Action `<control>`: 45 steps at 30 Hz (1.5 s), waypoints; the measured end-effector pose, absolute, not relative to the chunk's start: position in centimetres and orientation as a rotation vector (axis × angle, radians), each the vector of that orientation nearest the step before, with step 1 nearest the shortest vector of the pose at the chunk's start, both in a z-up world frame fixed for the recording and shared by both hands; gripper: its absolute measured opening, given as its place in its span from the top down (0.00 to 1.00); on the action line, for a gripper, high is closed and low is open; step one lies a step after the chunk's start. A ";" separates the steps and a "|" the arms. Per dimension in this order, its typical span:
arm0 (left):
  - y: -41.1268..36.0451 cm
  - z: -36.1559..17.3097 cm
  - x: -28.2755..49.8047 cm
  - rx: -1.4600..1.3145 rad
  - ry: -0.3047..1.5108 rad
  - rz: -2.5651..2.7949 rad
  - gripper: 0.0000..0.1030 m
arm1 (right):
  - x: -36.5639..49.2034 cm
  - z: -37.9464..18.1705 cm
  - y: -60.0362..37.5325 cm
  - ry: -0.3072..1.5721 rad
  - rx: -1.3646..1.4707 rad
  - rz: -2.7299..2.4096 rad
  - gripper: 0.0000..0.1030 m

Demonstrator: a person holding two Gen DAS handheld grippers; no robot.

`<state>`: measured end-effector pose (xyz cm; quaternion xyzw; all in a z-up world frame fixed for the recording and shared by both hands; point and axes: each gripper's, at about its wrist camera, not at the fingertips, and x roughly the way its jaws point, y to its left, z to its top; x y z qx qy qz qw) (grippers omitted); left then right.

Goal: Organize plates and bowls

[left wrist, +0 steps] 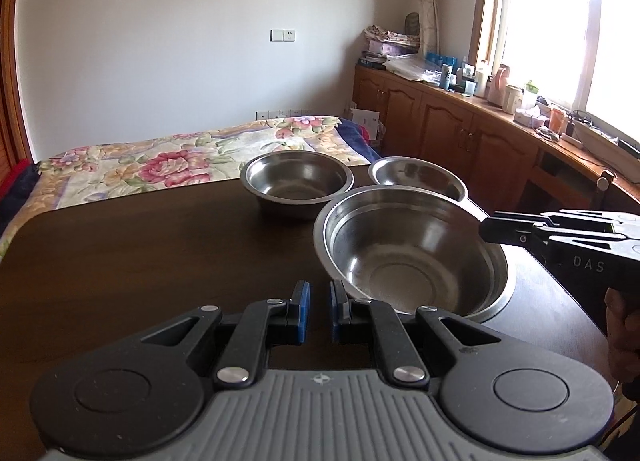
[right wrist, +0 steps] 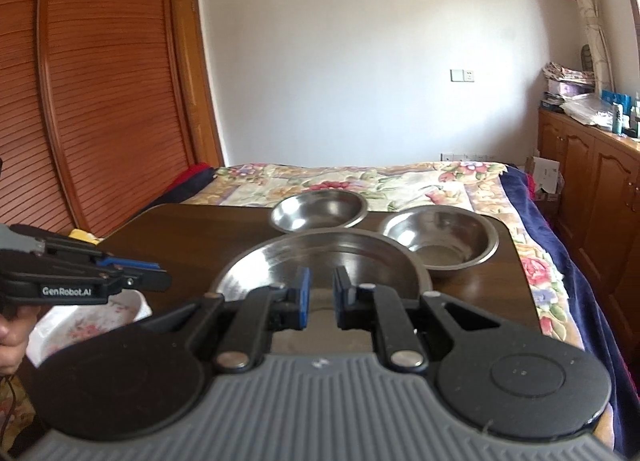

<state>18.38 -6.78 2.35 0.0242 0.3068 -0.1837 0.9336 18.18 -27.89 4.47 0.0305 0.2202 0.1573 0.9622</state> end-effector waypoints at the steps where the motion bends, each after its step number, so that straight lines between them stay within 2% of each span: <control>1: -6.9 2.3 18.6 0.046 0.629 -0.375 0.61 | 18.3 4.3 -28.1 0.450 0.064 0.315 0.86; 3: -7.1 2.1 19.0 0.039 0.632 -0.378 0.55 | 18.6 4.0 -28.5 0.455 0.066 0.306 0.86; 5: -7.4 1.9 19.4 0.032 0.631 -0.375 0.41 | 18.9 3.7 -28.8 0.460 0.069 0.298 0.86; 7: -7.6 1.8 19.7 0.034 0.629 -0.372 0.31 | 19.2 3.5 -28.9 0.465 0.070 0.291 0.86; 12: -7.8 1.7 20.4 0.027 0.625 -0.371 0.15 | 19.7 3.2 -29.7 0.467 0.068 0.269 0.85; 14: -7.8 1.6 20.6 0.021 0.619 -0.371 0.05 | 20.0 3.1 -30.0 0.469 0.069 0.257 0.83; 18: -7.9 1.5 21.3 0.017 0.616 -0.376 0.00 | 20.5 3.0 -30.6 0.469 0.081 0.246 0.64; 20: -8.1 1.4 21.4 0.019 0.608 -0.377 0.00 | 20.8 2.8 -30.7 0.470 0.080 0.240 0.61; 30: -8.4 0.8 22.3 0.038 0.606 -0.377 0.00 | 21.7 2.3 -30.9 0.474 0.094 0.244 0.19; 36: -8.6 0.5 22.7 0.041 0.618 -0.381 0.00 | 22.3 1.9 -30.8 0.487 0.094 0.248 0.18; 37: -8.7 0.5 22.8 0.040 0.623 -0.384 0.04 | 22.3 1.9 -30.8 0.491 0.095 0.249 0.18; 41: -8.8 0.2 23.3 0.034 0.654 -0.394 0.28 | 22.5 1.5 -30.5 0.508 0.089 0.258 0.18; 43: -8.9 0.0 23.4 0.033 0.662 -0.396 0.31 | 22.5 1.4 -30.4 0.516 0.089 0.264 0.18; 45: -9.1 -0.1 23.5 0.034 0.669 -0.404 0.39 | 22.6 1.2 -30.4 0.527 0.098 0.277 0.21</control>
